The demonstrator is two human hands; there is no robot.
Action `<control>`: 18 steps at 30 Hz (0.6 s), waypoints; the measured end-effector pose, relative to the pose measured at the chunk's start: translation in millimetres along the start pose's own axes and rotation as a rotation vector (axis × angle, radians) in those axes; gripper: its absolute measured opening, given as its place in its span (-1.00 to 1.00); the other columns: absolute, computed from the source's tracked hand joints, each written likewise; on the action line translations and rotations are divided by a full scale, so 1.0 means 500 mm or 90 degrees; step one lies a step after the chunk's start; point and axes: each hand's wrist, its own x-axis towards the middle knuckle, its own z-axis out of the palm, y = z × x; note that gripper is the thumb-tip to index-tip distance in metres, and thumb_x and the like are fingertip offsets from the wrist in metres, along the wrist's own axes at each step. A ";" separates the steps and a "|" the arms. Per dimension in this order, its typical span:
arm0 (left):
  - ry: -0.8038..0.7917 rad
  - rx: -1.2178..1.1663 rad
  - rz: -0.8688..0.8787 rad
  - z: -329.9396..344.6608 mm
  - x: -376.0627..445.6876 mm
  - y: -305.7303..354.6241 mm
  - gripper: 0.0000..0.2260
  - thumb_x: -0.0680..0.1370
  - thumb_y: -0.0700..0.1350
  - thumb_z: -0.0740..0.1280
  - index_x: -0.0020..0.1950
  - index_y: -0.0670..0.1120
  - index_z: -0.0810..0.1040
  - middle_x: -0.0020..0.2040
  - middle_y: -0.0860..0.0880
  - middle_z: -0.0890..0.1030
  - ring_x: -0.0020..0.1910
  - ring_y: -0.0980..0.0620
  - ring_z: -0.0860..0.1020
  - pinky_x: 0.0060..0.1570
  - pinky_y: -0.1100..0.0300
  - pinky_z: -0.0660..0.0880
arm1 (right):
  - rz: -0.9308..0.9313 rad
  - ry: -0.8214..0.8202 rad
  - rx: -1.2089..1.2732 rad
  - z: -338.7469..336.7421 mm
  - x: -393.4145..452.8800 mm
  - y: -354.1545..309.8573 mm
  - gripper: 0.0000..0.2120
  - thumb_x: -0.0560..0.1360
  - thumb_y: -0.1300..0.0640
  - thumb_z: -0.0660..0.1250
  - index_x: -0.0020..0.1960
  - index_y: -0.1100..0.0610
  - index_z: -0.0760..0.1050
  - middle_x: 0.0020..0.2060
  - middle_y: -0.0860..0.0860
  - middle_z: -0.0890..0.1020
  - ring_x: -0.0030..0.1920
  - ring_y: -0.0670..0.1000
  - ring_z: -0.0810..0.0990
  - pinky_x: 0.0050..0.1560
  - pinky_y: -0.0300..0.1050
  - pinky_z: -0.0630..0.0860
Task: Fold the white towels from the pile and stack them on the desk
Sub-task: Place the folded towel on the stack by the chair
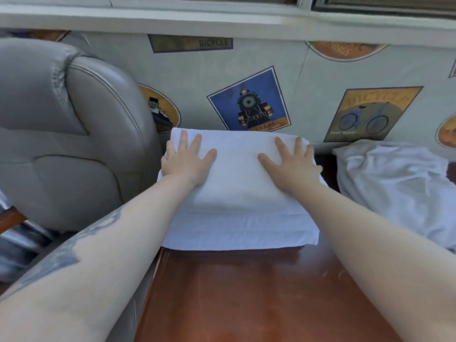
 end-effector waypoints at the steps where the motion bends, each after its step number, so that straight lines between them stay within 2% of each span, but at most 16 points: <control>1: -0.004 -0.007 -0.004 0.001 -0.002 -0.001 -0.39 0.57 0.38 -0.06 0.59 0.23 -0.05 0.61 0.11 -0.19 0.58 -0.16 -0.16 0.49 -0.16 -0.02 | 0.017 -0.006 0.028 -0.001 -0.001 0.019 -0.25 0.43 -0.54 -0.12 0.54 -0.30 -0.12 0.58 -0.02 -0.15 0.52 0.24 0.07 0.31 0.25 0.25; 3: 0.000 -0.012 -0.004 0.010 -0.003 -0.001 -0.38 0.56 0.39 -0.04 0.58 0.25 -0.04 0.61 0.09 -0.22 0.58 -0.16 -0.16 0.48 -0.16 0.00 | 0.030 -0.016 0.070 0.006 -0.006 0.055 -0.28 0.44 -0.52 -0.09 0.53 -0.33 -0.15 0.58 -0.01 -0.12 0.39 0.27 0.33 0.17 0.12 0.34; 4: 0.008 -0.012 -0.003 0.017 -0.004 0.000 -0.38 0.55 0.40 -0.04 0.57 0.26 -0.04 0.60 0.06 -0.25 0.58 -0.16 -0.17 0.49 -0.16 0.00 | 0.027 -0.017 0.087 0.012 -0.008 0.067 -0.30 0.45 -0.51 -0.09 0.52 -0.34 -0.17 0.58 -0.02 -0.11 0.35 0.27 0.38 0.13 0.09 0.35; 6: 0.016 -0.020 -0.005 0.020 -0.003 0.000 -0.38 0.55 0.41 -0.04 0.57 0.27 -0.07 0.59 -0.02 -0.32 0.57 -0.15 -0.20 0.50 -0.13 -0.04 | 0.007 -0.023 0.138 0.013 -0.007 0.085 -0.33 0.48 -0.48 -0.06 0.51 -0.35 -0.18 0.58 -0.04 -0.10 0.37 0.24 0.36 0.18 0.09 0.36; 8: -0.005 -0.041 -0.006 0.007 -0.001 -0.018 -0.38 0.57 0.39 -0.04 0.58 0.25 -0.12 0.58 -0.03 -0.33 0.58 -0.11 -0.20 0.51 -0.10 -0.05 | -0.029 -0.040 0.255 0.004 -0.008 0.107 -0.37 0.55 -0.37 0.03 0.54 -0.30 -0.12 0.58 -0.04 -0.03 0.46 0.18 0.26 0.34 0.06 0.27; 11: -0.013 -0.110 0.029 -0.013 -0.021 -0.073 -0.42 0.66 0.22 -0.03 0.60 0.13 -0.19 0.61 -0.03 -0.20 0.59 -0.09 -0.10 0.53 -0.08 0.02 | -0.038 -0.077 0.392 -0.005 -0.024 0.159 -0.44 0.64 -0.20 0.03 0.58 -0.18 -0.06 0.55 -0.01 0.17 0.49 0.13 0.24 0.41 -0.04 0.16; 13: 0.033 -0.166 0.060 -0.006 -0.067 -0.100 -0.47 0.69 0.10 -0.04 0.62 0.05 -0.15 0.62 -0.06 -0.13 0.59 -0.07 -0.09 0.53 -0.06 0.00 | -0.024 -0.092 0.385 0.001 -0.062 0.194 -0.49 0.66 -0.17 -0.04 0.58 -0.15 0.01 0.52 -0.02 0.26 0.47 0.14 0.28 0.38 -0.05 0.18; 15: 0.107 -0.173 0.076 0.021 -0.132 -0.102 -0.50 0.70 0.03 -0.04 0.62 0.01 -0.06 0.62 -0.05 -0.08 0.59 -0.06 -0.09 0.53 -0.06 0.00 | -0.034 -0.042 0.355 0.013 -0.111 0.226 -0.55 0.66 -0.13 -0.05 0.54 -0.13 0.19 0.45 -0.02 0.39 0.41 0.14 0.37 0.29 -0.05 0.28; 18: 0.230 -0.151 0.050 0.088 -0.245 -0.060 -0.48 0.67 -0.02 0.10 0.61 0.01 0.03 0.62 -0.04 -0.06 0.59 -0.02 -0.15 0.52 -0.06 -0.10 | 0.002 0.007 0.387 0.042 -0.195 0.272 -0.66 0.64 -0.07 0.08 0.36 -0.10 0.45 0.24 -0.04 0.59 0.19 0.05 0.52 0.06 -0.09 0.38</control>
